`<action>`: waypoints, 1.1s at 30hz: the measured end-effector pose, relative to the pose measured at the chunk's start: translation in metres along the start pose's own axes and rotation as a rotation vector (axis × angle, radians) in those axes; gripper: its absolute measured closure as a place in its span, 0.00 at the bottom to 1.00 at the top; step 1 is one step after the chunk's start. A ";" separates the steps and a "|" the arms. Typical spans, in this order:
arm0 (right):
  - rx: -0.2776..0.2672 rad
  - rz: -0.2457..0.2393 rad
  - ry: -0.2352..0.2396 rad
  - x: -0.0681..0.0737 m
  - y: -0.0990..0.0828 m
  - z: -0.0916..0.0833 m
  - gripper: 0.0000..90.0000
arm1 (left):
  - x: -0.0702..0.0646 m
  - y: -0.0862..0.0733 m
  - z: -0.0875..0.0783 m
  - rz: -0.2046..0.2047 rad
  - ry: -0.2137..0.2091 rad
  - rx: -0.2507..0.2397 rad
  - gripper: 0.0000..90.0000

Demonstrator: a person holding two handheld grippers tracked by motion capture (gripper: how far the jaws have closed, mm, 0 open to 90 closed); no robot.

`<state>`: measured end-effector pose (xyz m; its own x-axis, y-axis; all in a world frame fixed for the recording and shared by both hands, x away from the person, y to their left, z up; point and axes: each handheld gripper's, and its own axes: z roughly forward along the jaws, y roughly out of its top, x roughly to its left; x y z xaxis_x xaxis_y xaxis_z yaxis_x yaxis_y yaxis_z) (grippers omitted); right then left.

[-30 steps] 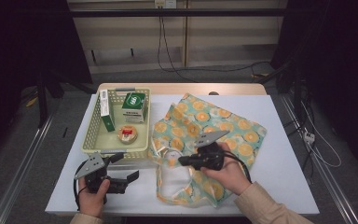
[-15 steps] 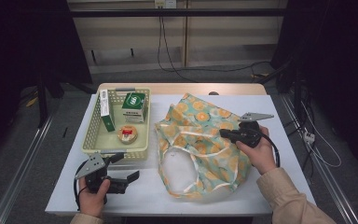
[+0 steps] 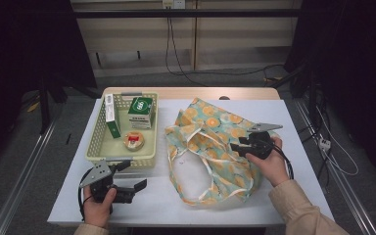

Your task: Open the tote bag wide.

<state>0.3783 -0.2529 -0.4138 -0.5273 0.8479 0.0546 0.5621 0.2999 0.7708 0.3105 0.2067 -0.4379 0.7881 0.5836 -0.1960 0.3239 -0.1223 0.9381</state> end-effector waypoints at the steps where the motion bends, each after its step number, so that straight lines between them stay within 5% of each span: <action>1: -0.005 -0.018 0.022 0.006 0.004 -0.001 0.56 | 0.000 0.000 0.000 0.000 0.000 0.000 0.05; 6: -0.015 -0.104 0.117 0.037 0.014 0.003 0.53 | 0.000 0.000 0.000 0.005 -0.003 -0.001 0.05; 11: 0.043 -0.172 0.166 0.058 0.013 0.019 0.55 | -0.001 0.001 0.000 0.003 -0.006 -0.001 0.05; 16: 0.088 -0.182 0.177 0.063 0.008 0.031 0.64 | -0.001 0.001 0.000 0.003 -0.009 -0.001 0.05; 18: 0.103 -0.212 0.151 0.065 0.007 0.033 0.81 | 0.000 0.001 0.000 0.006 -0.010 0.001 0.05; 20: 0.098 -0.191 0.151 0.063 0.006 0.035 0.96 | -0.001 0.001 0.001 0.006 -0.011 0.001 0.05; 23: 0.100 -0.165 0.213 0.066 0.005 0.036 1.00 | -0.001 0.001 0.001 0.009 -0.012 0.003 0.05; 33: 0.157 -0.226 0.366 0.110 -0.010 0.046 1.00 | -0.001 0.001 0.001 0.012 -0.014 0.005 0.05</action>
<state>0.3440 -0.1420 -0.4443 -0.8221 0.5522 0.1385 0.4823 0.5461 0.6850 0.3102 0.2049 -0.4370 0.7991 0.5708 -0.1890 0.3171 -0.1329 0.9390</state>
